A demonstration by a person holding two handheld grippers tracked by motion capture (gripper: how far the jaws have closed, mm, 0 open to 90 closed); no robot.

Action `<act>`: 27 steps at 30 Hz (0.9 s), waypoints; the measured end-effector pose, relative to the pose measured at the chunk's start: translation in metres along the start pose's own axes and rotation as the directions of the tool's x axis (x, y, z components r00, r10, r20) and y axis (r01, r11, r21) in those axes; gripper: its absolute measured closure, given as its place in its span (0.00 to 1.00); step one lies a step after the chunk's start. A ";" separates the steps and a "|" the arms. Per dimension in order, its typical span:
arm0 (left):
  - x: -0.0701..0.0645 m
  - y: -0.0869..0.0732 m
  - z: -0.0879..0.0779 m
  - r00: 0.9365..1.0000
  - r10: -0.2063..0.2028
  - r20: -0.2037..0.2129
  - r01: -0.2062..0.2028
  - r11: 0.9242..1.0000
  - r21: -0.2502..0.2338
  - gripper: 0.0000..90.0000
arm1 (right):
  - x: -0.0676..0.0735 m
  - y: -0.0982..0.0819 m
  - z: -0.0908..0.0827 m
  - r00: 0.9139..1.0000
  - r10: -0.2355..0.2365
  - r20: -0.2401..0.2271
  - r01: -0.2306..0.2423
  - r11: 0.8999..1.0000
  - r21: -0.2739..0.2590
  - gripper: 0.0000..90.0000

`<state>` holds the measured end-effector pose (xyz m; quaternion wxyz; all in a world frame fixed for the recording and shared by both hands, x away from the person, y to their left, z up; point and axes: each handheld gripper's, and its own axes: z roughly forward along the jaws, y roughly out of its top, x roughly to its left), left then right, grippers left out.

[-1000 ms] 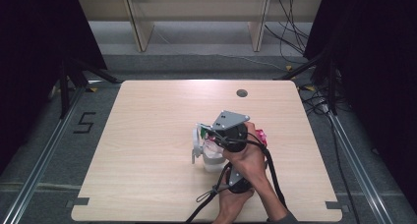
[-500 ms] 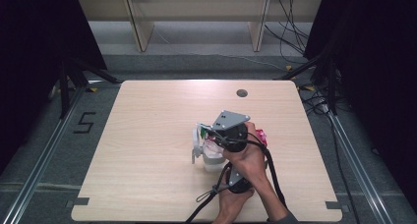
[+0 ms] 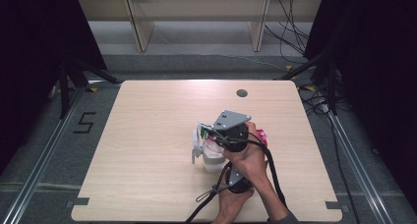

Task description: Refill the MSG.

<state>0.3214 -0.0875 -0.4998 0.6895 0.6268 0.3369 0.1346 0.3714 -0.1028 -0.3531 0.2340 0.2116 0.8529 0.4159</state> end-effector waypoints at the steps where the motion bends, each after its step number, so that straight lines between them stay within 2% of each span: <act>1: 0.003 0.001 -0.003 0.999 0.036 0.008 -0.037 0.998 0.048 0.87 | 0.000 0.000 0.000 1.000 0.002 0.002 -0.002 1.000 -0.001 1.00; 2: 0.000 0.000 0.000 1.000 -0.002 0.002 0.002 1.000 0.002 0.87 | 0.000 0.000 -0.001 1.000 0.013 -0.001 -0.013 1.000 0.005 1.00; 3: 0.000 0.000 0.000 1.000 0.002 0.004 -0.002 1.000 0.003 0.87 | 0.000 -0.001 -0.001 1.000 0.006 0.000 -0.006 1.000 -0.002 1.00; 4: 0.010 0.002 -0.008 0.990 0.139 -0.003 -0.138 0.983 0.120 0.87 | -0.001 0.000 -0.001 1.000 0.008 -0.002 -0.008 1.000 -0.004 1.00; 5: 0.011 0.003 -0.009 0.990 0.143 0.012 -0.144 0.980 0.134 0.87 | -0.001 -0.001 -0.001 1.000 0.009 -0.001 -0.009 1.000 -0.009 1.00; 7: 0.009 0.002 -0.007 0.991 0.136 0.002 -0.135 0.984 0.114 0.87 | -0.001 -0.001 -0.002 1.000 0.011 -0.001 -0.011 1.000 -0.010 1.00; 8: 0.010 0.003 -0.009 0.990 0.141 0.011 -0.141 0.982 0.128 0.87 | -0.001 0.000 -0.003 1.000 0.012 -0.001 -0.012 1.000 -0.008 1.00; 10: 0.009 0.002 -0.007 0.992 0.127 -0.001 -0.126 0.986 0.108 0.87 | -0.001 0.000 -0.003 1.000 0.008 -0.002 -0.008 1.000 -0.011 1.00; 11: 0.009 0.003 -0.008 0.992 0.122 0.019 -0.123 0.985 0.118 0.87 | -0.001 0.000 -0.004 1.000 0.017 -0.005 -0.017 1.000 -0.013 1.00; 12: 0.009 0.002 -0.007 0.992 0.124 0.014 -0.125 0.987 0.106 0.87 | -0.002 0.000 -0.004 1.000 0.014 -0.006 -0.014 1.000 -0.019 1.00; 13: 0.010 0.003 -0.008 0.991 0.130 0.022 -0.132 0.984 0.123 0.87 | -0.002 0.000 -0.005 1.000 0.010 -0.002 -0.010 1.000 -0.025 1.00; 14: 0.010 0.003 -0.008 0.992 0.122 0.030 -0.125 0.985 0.116 0.87 | -0.002 0.000 -0.005 1.000 0.012 -0.003 -0.012 1.000 -0.024 1.00; 16: 0.009 0.002 -0.007 0.992 0.128 0.016 -0.129 0.985 0.113 0.87 | -0.001 0.000 -0.006 1.000 0.022 0.000 -0.022 1.000 -0.019 1.00; 17: 0.009 0.002 -0.007 0.991 0.133 0.015 -0.134 0.984 0.116 0.86 | -0.003 0.000 -0.006 1.000 0.009 -0.002 -0.009 1.000 -0.026 1.00; 19: 0.010 0.002 -0.007 0.991 0.130 0.036 -0.134 0.983 0.127 0.86 | -0.003 0.000 -0.007 1.000 0.016 -0.004 -0.016 1.000 -0.026 1.00; 22: 0.012 0.001 -0.008 0.990 0.138 0.025 -0.140 0.980 0.140 0.86 | -0.005 -0.001 -0.009 1.000 0.023 -0.006 -0.023 0.999 -0.036 1.00; 23: 0.010 0.000 -0.009 0.993 0.117 -0.023 -0.113 0.985 0.128 0.86 | -0.005 -0.001 -0.010 0.999 0.041 0.000 -0.041 0.998 -0.039 1.00; 24: 0.010 -0.001 -0.008 0.993 0.119 -0.018 -0.116 0.986 0.120 0.86 | -0.006 -0.001 -0.011 0.999 0.047 -0.007 -0.047 0.998 -0.040 1.00; 25: 0.012 0.000 -0.009 0.991 0.137 -0.009 -0.134 0.980 0.146 0.85 | -0.007 -0.002 -0.012 0.999 0.049 -0.008 -0.049 0.998 -0.045 1.00; 26: 0.013 0.001 -0.011 0.985 0.170 0.008 -0.168 0.970 0.176 0.85 | -0.009 -0.002 -0.013 0.999 0.033 -0.013 -0.033 0.998 -0.048 1.00; 27: 0.013 0.001 -0.011 0.985 0.172 0.008 -0.171 0.969 0.177 0.85 | -0.008 -0.002 -0.014 0.998 0.058 -0.009 -0.058 0.997 -0.052 1.00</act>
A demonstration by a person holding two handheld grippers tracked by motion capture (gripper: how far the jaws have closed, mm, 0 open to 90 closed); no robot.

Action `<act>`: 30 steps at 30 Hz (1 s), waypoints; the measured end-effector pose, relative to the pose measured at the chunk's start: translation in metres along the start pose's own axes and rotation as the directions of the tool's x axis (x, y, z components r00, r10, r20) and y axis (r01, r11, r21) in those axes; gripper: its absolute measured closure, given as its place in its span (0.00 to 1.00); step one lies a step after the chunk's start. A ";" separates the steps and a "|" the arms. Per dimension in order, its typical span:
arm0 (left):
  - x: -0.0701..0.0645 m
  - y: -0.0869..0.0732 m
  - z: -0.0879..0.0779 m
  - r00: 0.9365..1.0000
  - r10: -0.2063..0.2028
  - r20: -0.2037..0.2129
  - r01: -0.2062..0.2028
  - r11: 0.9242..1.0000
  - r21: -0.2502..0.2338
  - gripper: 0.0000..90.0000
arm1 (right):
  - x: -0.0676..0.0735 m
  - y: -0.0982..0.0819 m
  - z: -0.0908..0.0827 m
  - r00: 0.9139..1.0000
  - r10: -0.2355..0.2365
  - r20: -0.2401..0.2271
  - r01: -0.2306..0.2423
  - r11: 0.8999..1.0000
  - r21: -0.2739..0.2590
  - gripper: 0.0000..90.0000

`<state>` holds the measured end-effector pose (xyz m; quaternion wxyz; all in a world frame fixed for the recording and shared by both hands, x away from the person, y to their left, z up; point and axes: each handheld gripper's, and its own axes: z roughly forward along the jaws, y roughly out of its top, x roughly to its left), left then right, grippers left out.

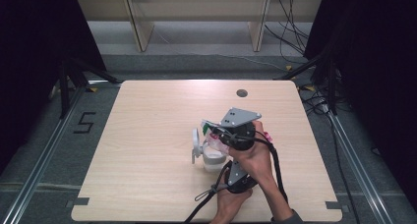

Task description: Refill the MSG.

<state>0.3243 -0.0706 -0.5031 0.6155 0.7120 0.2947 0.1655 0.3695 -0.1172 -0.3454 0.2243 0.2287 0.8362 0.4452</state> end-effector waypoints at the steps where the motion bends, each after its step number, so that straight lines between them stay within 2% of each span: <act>1: 0.000 0.000 -0.001 1.000 -0.006 0.006 0.006 1.000 -0.002 0.85 | -0.001 0.000 -0.002 1.000 -0.001 -0.006 0.001 1.000 -0.005 1.00; 2: 0.000 -0.001 -0.001 1.000 -0.004 0.004 0.004 1.000 0.001 0.85 | -0.003 0.000 -0.003 1.000 -0.009 -0.014 0.009 1.000 -0.009 1.00; 9: 0.003 -0.005 -0.004 1.000 0.013 -0.004 -0.013 1.000 0.025 0.85 | -0.008 -0.002 -0.010 0.999 0.025 -0.027 -0.026 0.999 -0.042 1.00; 10: 0.004 -0.005 -0.004 1.000 0.015 -0.003 -0.015 1.000 0.027 0.85 | -0.009 -0.002 -0.011 0.999 0.024 -0.035 -0.026 0.999 -0.042 1.00; 11: 0.004 -0.005 -0.005 1.000 0.017 0.001 -0.017 0.999 0.028 0.85 | -0.011 -0.002 -0.012 1.000 0.013 -0.023 -0.014 0.998 -0.059 1.00; 12: 0.004 -0.005 -0.005 1.000 0.017 0.003 -0.017 0.999 0.031 0.85 | -0.010 -0.002 -0.015 0.998 0.045 -0.039 -0.046 0.998 -0.050 1.00; 13: 0.004 -0.006 -0.005 1.000 0.015 0.004 -0.015 0.999 0.033 0.84 | -0.011 -0.003 -0.016 0.998 0.044 -0.038 -0.046 0.997 -0.059 1.00; 14: 0.002 -0.006 -0.004 1.000 -0.022 0.007 0.022 1.000 0.004 0.84 | -0.012 -0.003 -0.018 0.997 0.053 -0.050 -0.056 0.997 -0.054 1.00; 15: 0.002 -0.007 -0.004 1.000 -0.025 0.005 0.025 1.000 0.002 0.84 | -0.014 -0.003 -0.020 0.997 0.053 -0.051 -0.055 0.997 -0.057 1.00; 16: 0.003 -0.007 -0.005 1.000 -0.020 0.004 0.020 1.000 0.009 0.84 | -0.015 -0.004 -0.021 0.996 0.067 -0.051 -0.070 0.995 -0.064 1.00; 17: 0.003 -0.007 -0.005 1.000 -0.018 0.007 0.018 1.000 0.011 0.84 | -0.017 -0.005 -0.024 0.998 0.059 -0.038 -0.062 0.995 -0.083 1.00; 18: 0.004 -0.008 -0.006 1.000 -0.014 0.009 0.014 1.000 0.014 0.83 | -0.018 -0.006 -0.026 0.996 0.080 -0.041 -0.084 0.993 -0.087 1.00; 19: 0.004 -0.008 -0.006 1.000 -0.010 0.004 0.010 1.000 0.015 0.83 | -0.020 -0.007 -0.028 0.996 0.076 -0.052 -0.081 0.992 -0.095 1.00; 20: 0.004 -0.008 -0.006 1.000 -0.007 0.005 0.007 1.000 0.019 0.83 | -0.020 -0.007 -0.032 0.993 0.107 -0.059 -0.112 0.990 -0.086 1.00; 22: 0.005 -0.008 -0.007 1.000 -0.005 0.009 0.004 1.000 0.026 0.83 | -0.023 -0.008 -0.034 0.993 0.093 -0.068 -0.100 0.990 -0.101 1.00; 23: 0.005 -0.008 -0.007 1.000 -0.006 0.008 0.005 1.000 0.028 0.82 | -0.024 -0.009 -0.035 0.995 0.091 -0.051 -0.097 0.988 -0.120 1.00; 24: 0.006 -0.008 -0.008 1.000 -0.003 0.002 0.003 0.999 0.033 0.81 | -0.025 -0.010 -0.037 0.994 0.085 -0.063 -0.092 0.989 -0.118 1.00; 25: 0.007 -0.008 -0.008 1.000 -0.006 0.000 0.006 0.999 0.035 0.81 | -0.025 -0.011 -0.038 0.993 0.099 -0.067 -0.107 0.986 -0.128 1.00; 28: 0.009 -0.009 -0.010 1.000 -0.007 -0.001 0.007 0.999 0.042 0.79 | -0.028 -0.013 -0.041 0.991 0.101 -0.083 -0.113 0.983 -0.147 1.00; 29: 0.010 -0.009 -0.010 1.000 -0.008 0.002 0.008 0.999 0.042 0.78 | -0.026 -0.013 -0.043 0.990 0.125 -0.072 -0.135 0.979 -0.154 1.00; 30: 0.011 -0.009 -0.012 1.000 -0.007 -0.004 0.007 0.999 0.043 0.77 | -0.029 -0.014 -0.044 0.990 0.116 -0.080 -0.127 0.981 -0.147 1.00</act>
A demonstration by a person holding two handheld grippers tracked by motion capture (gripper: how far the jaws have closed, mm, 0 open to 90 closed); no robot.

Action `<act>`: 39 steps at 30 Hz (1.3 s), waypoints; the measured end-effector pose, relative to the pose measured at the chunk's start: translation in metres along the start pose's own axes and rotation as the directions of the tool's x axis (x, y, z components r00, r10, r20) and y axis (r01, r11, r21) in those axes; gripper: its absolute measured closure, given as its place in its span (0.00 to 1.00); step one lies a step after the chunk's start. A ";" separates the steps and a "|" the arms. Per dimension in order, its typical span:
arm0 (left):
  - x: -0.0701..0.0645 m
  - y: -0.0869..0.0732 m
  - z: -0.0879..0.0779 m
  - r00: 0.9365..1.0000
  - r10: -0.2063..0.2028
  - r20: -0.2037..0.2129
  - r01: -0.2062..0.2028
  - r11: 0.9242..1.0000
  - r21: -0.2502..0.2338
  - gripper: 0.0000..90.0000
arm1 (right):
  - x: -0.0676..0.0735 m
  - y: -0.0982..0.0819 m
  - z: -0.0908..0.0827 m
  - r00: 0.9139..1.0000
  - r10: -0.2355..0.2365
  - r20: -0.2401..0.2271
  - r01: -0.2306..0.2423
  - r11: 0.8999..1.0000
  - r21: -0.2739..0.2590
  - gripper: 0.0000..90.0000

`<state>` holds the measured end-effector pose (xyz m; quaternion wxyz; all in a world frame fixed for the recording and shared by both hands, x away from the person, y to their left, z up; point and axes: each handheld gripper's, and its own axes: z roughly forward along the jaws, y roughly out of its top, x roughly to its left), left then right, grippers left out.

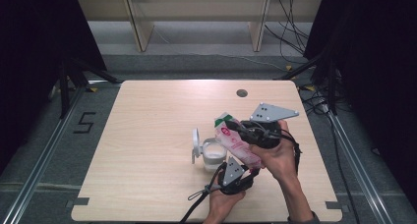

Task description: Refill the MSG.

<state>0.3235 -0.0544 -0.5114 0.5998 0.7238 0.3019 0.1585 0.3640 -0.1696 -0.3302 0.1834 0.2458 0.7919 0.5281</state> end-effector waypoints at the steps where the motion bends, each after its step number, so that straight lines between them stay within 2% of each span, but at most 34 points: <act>1: 0.000 0.000 -0.001 1.000 0.003 -0.001 -0.003 1.000 0.004 0.76 | -0.001 -0.001 -0.001 1.000 0.007 -0.007 -0.007 1.000 -0.009 1.00; 2: 0.001 0.000 -0.003 1.000 0.015 -0.004 -0.015 1.000 0.016 0.75 | -0.002 -0.002 -0.002 1.000 0.009 -0.012 -0.009 1.000 -0.026 1.00; 3: 0.001 0.000 -0.003 1.000 0.022 0.000 -0.022 1.000 0.020 0.74 | -0.002 -0.002 -0.003 0.999 0.035 -0.029 -0.035 0.999 -0.018 1.00; 4: 0.001 0.000 -0.005 1.000 0.010 -0.006 -0.010 1.000 0.021 0.73 | -0.003 -0.003 -0.004 1.000 0.014 -0.021 -0.015 0.999 -0.032 1.00; 5: 0.002 -0.001 -0.006 1.000 0.007 -0.008 -0.007 1.000 0.028 0.72 | -0.003 -0.004 -0.005 0.999 0.022 -0.038 -0.023 0.999 -0.032 1.00; 6: 0.002 -0.001 -0.008 1.000 0.008 -0.003 -0.008 1.000 0.029 0.72 | -0.003 -0.005 -0.008 0.999 0.040 -0.027 -0.041 0.999 -0.026 1.00; 8: 0.003 -0.002 -0.010 1.000 0.015 -0.017 -0.014 0.999 0.046 0.72 | -0.005 -0.007 -0.009 1.000 0.012 -0.029 -0.013 0.999 -0.049 1.00; 9: 0.004 -0.002 -0.011 1.000 0.022 -0.012 -0.021 0.998 0.051 0.71 | -0.004 -0.008 -0.011 0.999 0.028 -0.025 -0.030 0.998 -0.052 1.00; 10: 0.004 -0.002 -0.011 1.000 0.018 -0.011 -0.018 0.998 0.053 0.71 | -0.004 -0.009 -0.011 0.999 0.024 -0.033 -0.026 0.998 -0.062 1.00; 11: 0.005 -0.003 -0.010 1.000 0.011 -0.004 -0.010 0.999 0.048 0.71 | -0.002 -0.010 -0.013 0.998 0.050 -0.041 -0.052 0.997 -0.050 1.00; 12: 0.005 -0.003 -0.010 1.000 0.007 -0.004 -0.007 0.999 0.053 0.70 | -0.004 -0.011 -0.013 0.999 0.024 -0.038 -0.026 0.998 -0.062 1.00; 13: 0.005 -0.003 -0.010 1.000 0.007 -0.004 -0.007 0.998 0.058 0.68 | -0.003 -0.012 -0.016 0.998 0.049 -0.031 -0.050 0.998 -0.047 1.00; 14: 0.005 -0.003 -0.011 1.000 0.007 -0.002 -0.007 0.998 0.060 0.67 | -0.003 -0.013 -0.017 0.998 0.051 -0.030 -0.052 0.997 -0.054 1.00; 16: 0.005 -0.003 -0.013 1.000 0.013 -0.008 -0.013 0.998 0.066 0.66 | -0.008 -0.014 -0.022 0.999 0.030 -0.021 -0.031 0.997 -0.072 1.00; 17: 0.005 -0.003 -0.014 1.000 0.014 -0.002 -0.014 0.998 0.059 0.65 | -0.007 -0.015 -0.024 0.998 0.058 -0.023 -0.059 0.996 -0.066 1.00; 18: 0.004 -0.003 -0.015 1.000 0.017 -0.009 -0.016 0.998 0.069 0.65 | -0.008 -0.016 -0.026 0.998 0.065 -0.026 -0.067 0.996 -0.066 1.00; 19: 0.005 -0.002 -0.017 1.000 0.023 -0.013 -0.022 0.997 0.070 0.63 | -0.010 -0.016 -0.027 0.999 0.048 -0.021 -0.050 0.996 -0.077 1.00; 20: 0.005 -0.003 -0.017 1.000 0.022 -0.009 -0.021 0.998 0.063 0.62 | -0.011 -0.017 -0.029 0.997 0.071 -0.024 -0.072 0.994 -0.076 1.00; 21: 0.005 -0.002 -0.020 0.999 0.026 -0.020 -0.024 0.997 0.079 0.62 | -0.012 -0.018 -0.030 0.998 0.064 -0.014 -0.065 0.994 -0.083 1.00; 22: 0.006 -0.001 -0.021 0.999 0.035 -0.013 -0.034 0.996 0.080 0.61 | -0.012 -0.018 -0.031 0.996 0.087 -0.015 -0.088 0.993 -0.076 1.00; 23: 0.005 -0.001 -0.022 0.999 0.032 -0.020 -0.030 0.996 0.088 0.60 | -0.013 -0.019 -0.030 0.997 0.082 -0.015 -0.083 0.991 -0.103 1.00; 24: 0.006 -0.001 -0.023 1.000 0.024 -0.013 -0.023 0.996 0.085 0.59 | -0.014 -0.019 -0.030 0.997 0.069 -0.016 -0.071 0.992 -0.101 1.00; 25: 0.006 0.000 -0.024 1.000 0.015 -0.005 -0.015 0.996 0.084 0.57 | -0.014 -0.019 -0.031 0.997 0.076 -0.015 -0.077 0.993 -0.093 1.00; 27: 0.004 0.001 -0.028 1.000 -0.013 -0.008 0.014 0.997 0.074 0.52 | -0.016 -0.020 -0.031 0.997 0.069 -0.024 -0.071 0.992 -0.104 1.00; 28: 0.005 0.000 -0.028 1.000 0.002 -0.005 -0.002 0.997 0.074 0.52 | -0.016 -0.021 -0.031 0.996 0.083 -0.025 -0.085 0.991 -0.103 1.00; 29: 0.004 0.000 -0.030 1.000 0.002 -0.015 -0.001 0.997 0.081 0.52 | -0.016 -0.022 -0.032 0.995 0.093 -0.025 -0.095 0.990 -0.101 1.00; 30: 0.005 0.000 -0.032 1.000 0.010 -0.009 -0.009 0.997 0.083 0.52 | -0.019 -0.022 -0.031 0.998 0.061 -0.016 -0.063 0.991 -0.115 1.00; 31: 0.003 0.000 -0.032 1.000 -0.020 -0.007 0.020 0.998 0.064 0.51 | -0.019 -0.023 -0.031 0.997 0.071 -0.022 -0.073 0.991 -0.113 1.00; 32: 0.004 0.000 -0.034 1.000 0.002 -0.009 -0.002 0.997 0.074 0.51 | -0.019 -0.023 -0.031 0.997 0.072 -0.022 -0.074 0.991 -0.108 1.00; 33: 0.004 0.001 -0.036 1.000 -0.001 -0.013 0.002 0.997 0.082 0.50 | -0.020 -0.024 -0.030 0.997 0.073 -0.020 -0.075 0.992 -0.104 1.00; 35: 0.004 0.001 -0.039 1.000 0.002 0.008 -0.002 0.997 0.076 0.50 | -0.019 -0.026 -0.030 0.995 0.101 -0.025 -0.103 0.990 -0.096 1.00; 36: 0.004 0.000 -0.041 1.000 0.000 0.007 0.000 0.997 0.074 0.51 | -0.021 -0.027 -0.029 0.996 0.085 -0.016 -0.086 0.991 -0.098 1.00; 39: 0.004 -0.001 -0.047 1.000 0.017 0.024 -0.019 0.997 0.079 0.51 | -0.025 -0.029 -0.030 0.996 0.086 0.001 -0.085 0.992 -0.090 1.00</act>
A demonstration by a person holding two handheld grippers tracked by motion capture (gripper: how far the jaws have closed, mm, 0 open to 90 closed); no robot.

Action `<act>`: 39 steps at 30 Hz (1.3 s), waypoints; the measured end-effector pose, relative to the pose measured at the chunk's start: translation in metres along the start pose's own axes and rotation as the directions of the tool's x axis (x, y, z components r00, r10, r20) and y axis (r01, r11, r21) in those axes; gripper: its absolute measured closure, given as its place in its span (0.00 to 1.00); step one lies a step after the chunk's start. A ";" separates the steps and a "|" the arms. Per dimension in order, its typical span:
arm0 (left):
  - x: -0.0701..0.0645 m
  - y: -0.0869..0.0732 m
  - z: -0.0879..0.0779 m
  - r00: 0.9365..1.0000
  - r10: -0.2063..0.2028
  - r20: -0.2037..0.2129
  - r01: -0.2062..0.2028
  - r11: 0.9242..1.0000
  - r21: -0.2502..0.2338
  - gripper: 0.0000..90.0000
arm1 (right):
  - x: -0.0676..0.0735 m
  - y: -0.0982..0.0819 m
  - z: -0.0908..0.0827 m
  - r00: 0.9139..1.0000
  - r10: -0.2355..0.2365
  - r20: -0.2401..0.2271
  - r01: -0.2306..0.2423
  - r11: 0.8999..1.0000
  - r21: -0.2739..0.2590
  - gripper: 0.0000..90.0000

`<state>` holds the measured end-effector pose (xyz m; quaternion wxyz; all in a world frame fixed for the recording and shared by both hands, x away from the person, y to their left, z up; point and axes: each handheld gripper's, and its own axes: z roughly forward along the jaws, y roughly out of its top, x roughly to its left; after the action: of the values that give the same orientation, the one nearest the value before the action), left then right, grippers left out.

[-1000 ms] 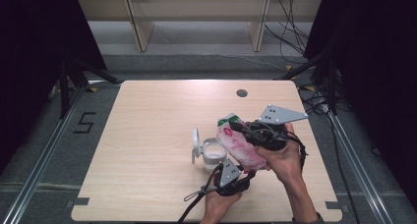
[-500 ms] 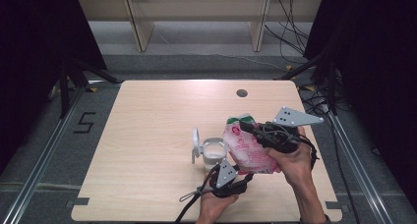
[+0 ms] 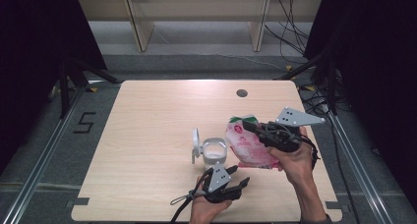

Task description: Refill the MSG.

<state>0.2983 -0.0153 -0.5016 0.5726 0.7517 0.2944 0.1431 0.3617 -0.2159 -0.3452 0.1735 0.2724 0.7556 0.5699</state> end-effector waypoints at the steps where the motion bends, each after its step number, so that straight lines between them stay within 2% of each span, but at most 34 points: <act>1: 0.001 0.000 -0.003 1.000 0.024 -0.002 -0.024 1.000 0.007 0.50 | -0.001 -0.001 0.000 1.000 0.020 -0.005 -0.020 1.000 -0.004 1.00; 2: 0.000 -0.001 -0.005 1.000 -0.002 -0.004 0.002 1.000 0.005 0.50 | -0.004 -0.002 0.000 1.000 -0.007 0.011 0.007 1.000 -0.006 1.00; 3: 0.001 -0.002 -0.006 1.000 0.004 0.003 -0.004 1.000 0.004 0.50 | -0.004 -0.004 0.000 1.000 0.019 0.011 -0.019 1.000 -0.003 1.00; 6: 0.004 -0.003 -0.012 1.000 0.025 -0.003 -0.025 1.000 0.017 0.51 | -0.008 -0.008 0.000 0.999 0.040 0.018 -0.040 0.999 0.012 1.00; 7: 0.005 -0.004 -0.013 1.000 0.005 -0.009 -0.005 1.000 0.010 0.51 | -0.008 -0.009 0.000 0.999 0.043 0.030 -0.044 0.999 0.017 1.00; 8: 0.006 -0.004 -0.014 1.000 -0.004 -0.015 0.004 1.000 0.008 0.51 | -0.011 -0.010 0.001 0.999 0.035 0.015 -0.035 0.999 0.015 1.00; 10: 0.009 -0.005 -0.015 1.000 0.022 -0.014 -0.022 1.000 0.013 0.51 | -0.011 -0.012 0.000 0.998 0.052 0.032 -0.053 0.998 0.029 1.00; 11: 0.010 -0.006 -0.016 1.000 0.023 -0.015 -0.023 1.000 0.014 0.51 | -0.013 -0.013 0.002 0.999 0.045 0.019 -0.045 0.999 0.015 1.00; 12: 0.010 -0.007 -0.018 1.000 0.005 -0.027 -0.005 1.000 0.019 0.51 | -0.014 -0.014 0.001 0.999 0.045 0.022 -0.045 0.999 0.017 1.00; 13: 0.011 -0.007 -0.020 1.000 0.007 -0.031 -0.006 1.000 0.023 0.50 | -0.014 -0.015 0.001 0.998 0.062 0.022 -0.062 0.998 0.017 1.00; 14: 0.014 -0.008 -0.021 1.000 0.024 -0.020 -0.024 1.000 0.010 0.50 | -0.017 -0.016 0.001 0.998 0.048 0.032 -0.048 0.999 0.017 1.00; 15: 0.015 -0.009 -0.024 0.999 0.023 -0.036 -0.022 1.000 0.016 0.50 | -0.018 -0.017 0.002 0.998 0.048 0.031 -0.048 0.999 0.011 1.00; 16: 0.016 -0.009 -0.024 0.999 0.019 -0.030 -0.019 1.000 0.008 0.49 | -0.017 -0.018 0.001 0.998 0.063 0.030 -0.063 0.998 0.020 1.00; 17: 0.015 -0.010 -0.027 0.999 -0.006 -0.046 0.007 1.000 0.020 0.48 | -0.018 -0.019 0.001 0.998 0.050 0.035 -0.051 0.999 0.018 1.00; 19: 0.017 -0.012 -0.029 0.999 0.003 -0.040 -0.003 1.000 0.010 0.48 | -0.019 -0.022 0.001 0.997 0.065 0.035 -0.066 0.997 0.026 1.00; 20: 0.017 -0.012 -0.031 0.999 -0.003 -0.049 0.004 1.000 0.018 0.48 | -0.021 -0.023 0.002 0.998 0.049 0.040 -0.050 0.999 0.022 1.00; 21: 0.019 -0.013 -0.031 0.999 0.020 -0.049 -0.019 1.000 0.017 0.48 | -0.021 -0.025 0.001 0.997 0.067 0.048 -0.069 0.997 0.026 1.00; 22: 0.020 -0.014 -0.032 0.999 0.014 -0.053 -0.013 1.000 0.015 0.48 | -0.024 -0.027 0.001 0.998 0.048 0.043 -0.049 0.999 0.021 1.00; 23: 0.020 -0.015 -0.033 0.998 -0.015 -0.060 0.016 1.000 0.013 0.48 | -0.024 -0.029 0.001 0.997 0.057 0.042 -0.059 0.998 0.030 1.00; 24: 0.021 -0.015 -0.033 0.998 -0.015 -0.053 0.015 1.000 0.000 0.48 | -0.025 -0.031 -0.001 0.996 0.067 0.052 -0.069 0.997 0.043 1.00; 25: 0.022 -0.015 -0.034 0.998 -0.010 -0.060 0.010 1.000 0.008 0.48 | -0.028 -0.034 0.000 0.997 0.057 0.053 -0.058 0.998 0.032 1.00; 26: 0.022 -0.014 -0.036 0.998 -0.006 -0.069 0.007 1.000 0.019 0.48 | -0.028 -0.036 -0.001 0.995 0.084 0.055 -0.086 0.996 0.033 1.00; 27: 0.023 -0.014 -0.036 0.998 -0.014 -0.064 0.014 1.000 0.005 0.48 | -0.030 -0.038 -0.003 0.995 0.087 0.057 -0.089 0.995 0.036 1.00; 28: 0.026 -0.013 -0.038 0.998 0.005 -0.063 -0.004 1.000 0.013 0.48 | -0.033 -0.038 -0.004 0.997 0.062 0.055 -0.064 0.998 0.023 1.00; 29: 0.025 -0.014 -0.039 0.997 -0.024 -0.068 0.025 1.000 0.007 0.48 | -0.032 -0.038 -0.007 0.994 0.082 0.073 -0.085 0.996 0.035 1.00; 30: 0.026 -0.014 -0.039 0.998 -0.032 -0.063 0.031 0.999 -0.004 0.48 | -0.032 -0.039 -0.009 0.993 0.088 0.083 -0.092 0.995 0.041 1.00; 31: 0.026 -0.013 -0.040 0.997 -0.023 -0.072 0.023 1.000 0.002 0.48 | -0.034 -0.040 -0.010 0.994 0.075 0.075 -0.077 0.997 0.030 1.00; 32: 0.027 -0.012 -0.040 0.998 -0.001 -0.065 0.001 1.000 0.004 0.48 | -0.033 -0.041 -0.012 0.993 0.085 0.083 -0.088 0.996 0.032 1.00; 33: 0.028 -0.013 -0.041 0.998 0.003 -0.065 -0.002 1.000 0.015 0.47 | -0.033 -0.041 -0.014 0.991 0.097 0.089 -0.101 0.994 0.043 1.00; 34: 0.027 -0.013 -0.040 0.998 -0.009 -0.058 0.010 1.000 0.008 0.47 | -0.034 -0.041 -0.015 0.992 0.077 0.099 -0.081 0.996 0.039 1.00; 35: 0.028 -0.014 -0.040 0.998 0.004 -0.055 -0.003 1.000 0.010 0.47 | -0.033 -0.042 -0.016 0.990 0.090 0.111 -0.095 0.995 0.042 1.00; 36: 0.028 -0.014 -0.039 0.998 -0.001 -0.056 0.001 1.000 0.005 0.47 | -0.036 -0.043 -0.017 0.992 0.062 0.110 -0.066 0.997 0.038 1.00; 38: 0.026 -0.015 -0.039 0.998 -0.025 -0.058 0.025 1.000 0.001 0.47 | -0.036 -0.043 -0.021 0.989 0.075 0.128 -0.083 0.995 0.052 1.00; 39: 0.028 -0.013 -0.041 0.998 0.005 -0.056 -0.004 1.000 0.017 0.47 | -0.037 -0.044 -0.023 0.987 0.070 0.144 -0.079 0.995 0.057 1.00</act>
<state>0.2940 0.0363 -0.5053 0.5573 0.7529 0.3098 0.1631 0.3680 -0.2646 -0.3825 0.1968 0.3454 0.7481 0.5314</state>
